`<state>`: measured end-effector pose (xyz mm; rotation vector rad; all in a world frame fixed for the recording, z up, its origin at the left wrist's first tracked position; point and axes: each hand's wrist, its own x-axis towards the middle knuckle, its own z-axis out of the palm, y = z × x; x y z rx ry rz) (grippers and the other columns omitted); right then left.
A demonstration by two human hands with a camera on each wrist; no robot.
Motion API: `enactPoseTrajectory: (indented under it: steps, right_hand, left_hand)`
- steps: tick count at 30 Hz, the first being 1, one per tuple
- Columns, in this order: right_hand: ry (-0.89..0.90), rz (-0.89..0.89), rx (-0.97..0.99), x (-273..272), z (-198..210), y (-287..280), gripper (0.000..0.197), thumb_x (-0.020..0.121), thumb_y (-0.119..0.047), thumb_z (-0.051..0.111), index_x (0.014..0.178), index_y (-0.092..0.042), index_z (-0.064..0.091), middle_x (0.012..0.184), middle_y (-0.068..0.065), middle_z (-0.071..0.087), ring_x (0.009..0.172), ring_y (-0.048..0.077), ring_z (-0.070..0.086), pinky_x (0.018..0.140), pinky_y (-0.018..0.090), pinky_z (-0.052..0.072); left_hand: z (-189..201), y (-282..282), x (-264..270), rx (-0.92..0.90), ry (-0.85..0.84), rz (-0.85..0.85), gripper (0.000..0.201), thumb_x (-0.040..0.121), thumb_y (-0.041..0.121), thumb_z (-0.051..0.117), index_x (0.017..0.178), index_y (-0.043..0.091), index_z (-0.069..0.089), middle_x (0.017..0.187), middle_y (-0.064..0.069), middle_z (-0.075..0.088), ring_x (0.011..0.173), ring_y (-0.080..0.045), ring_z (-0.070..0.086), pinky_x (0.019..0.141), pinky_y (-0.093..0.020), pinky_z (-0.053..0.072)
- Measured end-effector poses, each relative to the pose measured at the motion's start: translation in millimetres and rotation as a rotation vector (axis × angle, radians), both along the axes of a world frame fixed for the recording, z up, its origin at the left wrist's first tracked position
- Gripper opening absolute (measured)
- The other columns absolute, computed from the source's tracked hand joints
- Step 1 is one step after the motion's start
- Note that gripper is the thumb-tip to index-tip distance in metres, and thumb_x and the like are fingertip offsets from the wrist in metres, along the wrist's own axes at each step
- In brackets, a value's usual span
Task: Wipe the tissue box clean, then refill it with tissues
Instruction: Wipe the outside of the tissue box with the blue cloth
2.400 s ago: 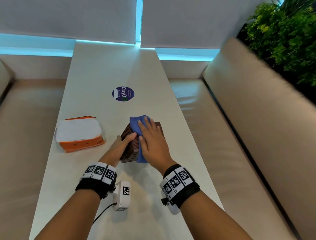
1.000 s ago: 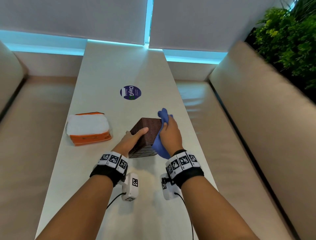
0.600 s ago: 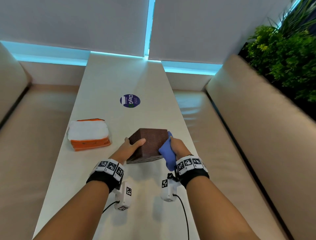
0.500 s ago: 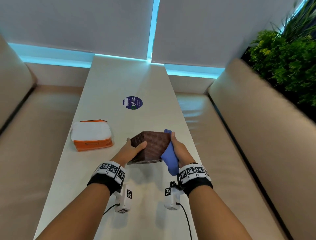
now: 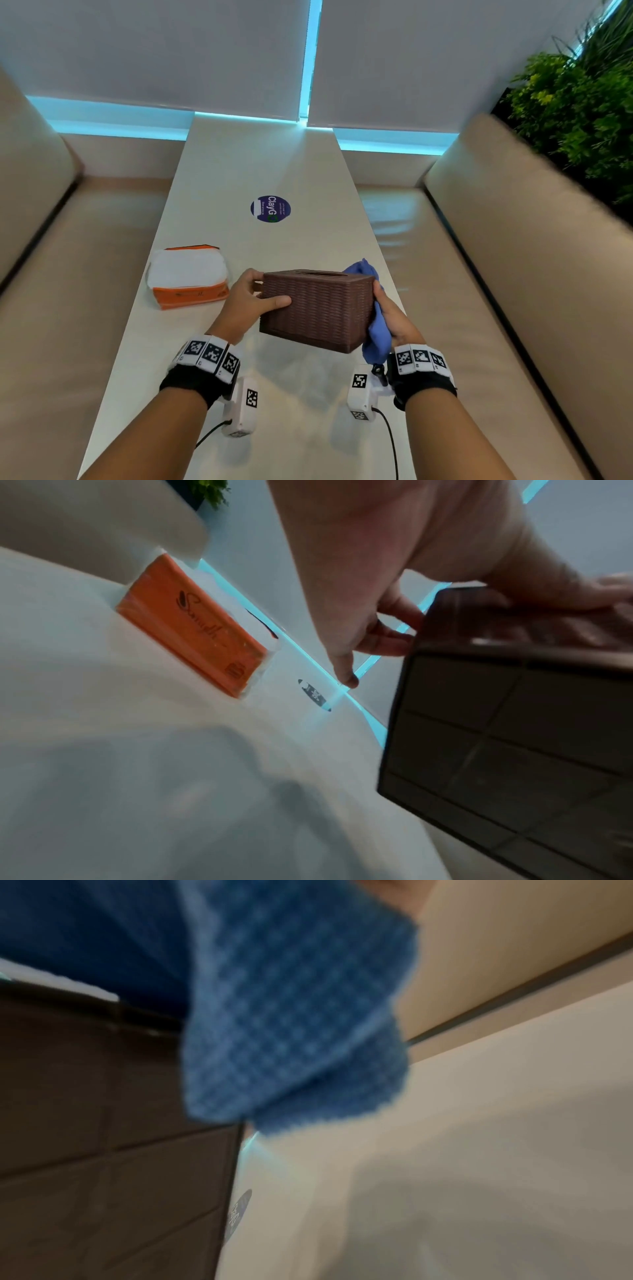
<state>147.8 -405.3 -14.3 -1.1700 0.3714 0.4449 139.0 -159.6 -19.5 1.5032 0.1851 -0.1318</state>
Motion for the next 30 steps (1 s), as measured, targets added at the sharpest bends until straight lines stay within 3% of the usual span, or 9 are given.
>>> enactPoseTrajectory:
  steps: [4, 6, 10, 11, 15, 19, 23, 25, 30]
  right_hand:
    - [0.015, 0.023, 0.042, -4, -8, 6, 0.036, 0.085, -0.069, 0.046, 0.105, -0.041, 0.054, 0.103, -0.008, 0.056, 0.095, 0.009, 0.053, 0.095, 0.034, 0.04]
    - [0.004, -0.002, 0.043, -8, -13, 5, 0.036, 0.094, -0.057, 0.036, 0.11, -0.032, 0.057, 0.104, -0.011, 0.061, 0.099, 0.01, 0.056, 0.097, 0.032, 0.043]
    - [-0.017, 0.005, 0.037, -9, -21, 9, 0.103, 0.055, -0.071, 0.071, 0.142, -0.026, 0.04, 0.136, 0.006, 0.052, 0.111, 0.022, 0.052, 0.112, 0.045, 0.034]
    - [-0.005, -0.003, 0.038, -9, -23, 10, 0.104, 0.055, -0.072, 0.069, 0.142, -0.022, 0.04, 0.133, 0.009, 0.054, 0.107, 0.022, 0.056, 0.112, 0.046, 0.035]
    - [-0.072, 0.059, -0.083, 11, -16, 4, 0.048, 0.093, -0.048, 0.039, 0.124, -0.014, 0.055, 0.087, 0.004, 0.074, 0.078, 0.018, 0.069, 0.072, 0.03, 0.056]
    - [-0.207, 0.205, -0.446, 22, -1, 3, 0.04, 0.097, -0.041, 0.039, 0.129, -0.022, 0.053, 0.12, 0.006, 0.064, 0.11, 0.023, 0.061, 0.096, 0.033, 0.048]
    - [-0.219, 0.219, -0.552, 27, 4, -2, 0.045, 0.098, -0.036, 0.041, 0.137, -0.014, 0.046, 0.138, 0.009, 0.054, 0.122, 0.024, 0.054, 0.106, 0.038, 0.042]
    - [-0.23, 0.209, -0.636, 31, 12, -4, 0.044, 0.097, -0.033, 0.045, 0.136, -0.013, 0.048, 0.136, 0.01, 0.054, 0.117, 0.024, 0.055, 0.102, 0.038, 0.043]
    - [-0.283, 0.32, -0.718, 35, 23, 7, 0.049, 0.096, -0.041, 0.043, 0.138, -0.016, 0.046, 0.139, 0.009, 0.053, 0.122, 0.026, 0.053, 0.105, 0.04, 0.041]
  left_hand:
    - [16, -5, 2, -0.312, 0.087, -0.163, 0.127, 0.016, 0.046, 0.094, 0.127, 0.026, 0.038, 0.112, -0.004, 0.059, 0.097, -0.018, 0.061, 0.075, -0.028, 0.053]
    - [24, -3, 5, -0.35, 0.179, -0.283, 0.14, 0.014, 0.041, 0.095, 0.137, 0.033, 0.029, 0.113, -0.003, 0.063, 0.097, -0.018, 0.064, 0.079, -0.032, 0.051]
    - [35, 9, 9, -0.321, 0.253, -0.523, 0.102, 0.016, 0.032, 0.097, 0.109, 0.015, 0.058, 0.087, -0.002, 0.077, 0.078, -0.014, 0.073, 0.065, -0.025, 0.058]
    - [34, 12, 8, -0.31, 0.251, -0.554, 0.096, 0.017, 0.031, 0.097, 0.104, 0.012, 0.061, 0.086, -0.003, 0.077, 0.078, -0.015, 0.073, 0.064, -0.024, 0.058]
    - [26, 15, 3, -0.233, 0.15, -0.533, 0.098, 0.027, 0.04, 0.095, 0.113, 0.013, 0.058, 0.093, 0.003, 0.077, 0.086, -0.008, 0.072, 0.069, -0.019, 0.055]
    - [4, 12, 6, -0.081, 0.043, -0.394, 0.121, 0.039, 0.044, 0.093, 0.139, 0.01, 0.035, 0.118, -0.001, 0.066, 0.11, -0.012, 0.064, 0.085, -0.023, 0.053]
    - [-17, 13, 12, 0.194, -0.028, -0.358, 0.139, 0.043, 0.048, 0.093, 0.149, 0.039, 0.005, 0.145, -0.006, 0.039, 0.134, -0.021, 0.042, 0.11, -0.048, 0.038]
    - [-23, 10, 12, 0.318, -0.05, -0.326, 0.137, 0.042, 0.05, 0.089, 0.143, 0.05, -0.003, 0.147, -0.006, 0.027, 0.14, -0.022, 0.028, 0.115, -0.049, 0.029]
    - [-30, 5, 9, 0.459, -0.02, -0.323, 0.155, 0.035, 0.056, 0.078, 0.147, 0.021, -0.023, 0.153, -0.006, 0.007, 0.145, -0.02, 0.007, 0.12, -0.044, 0.015]
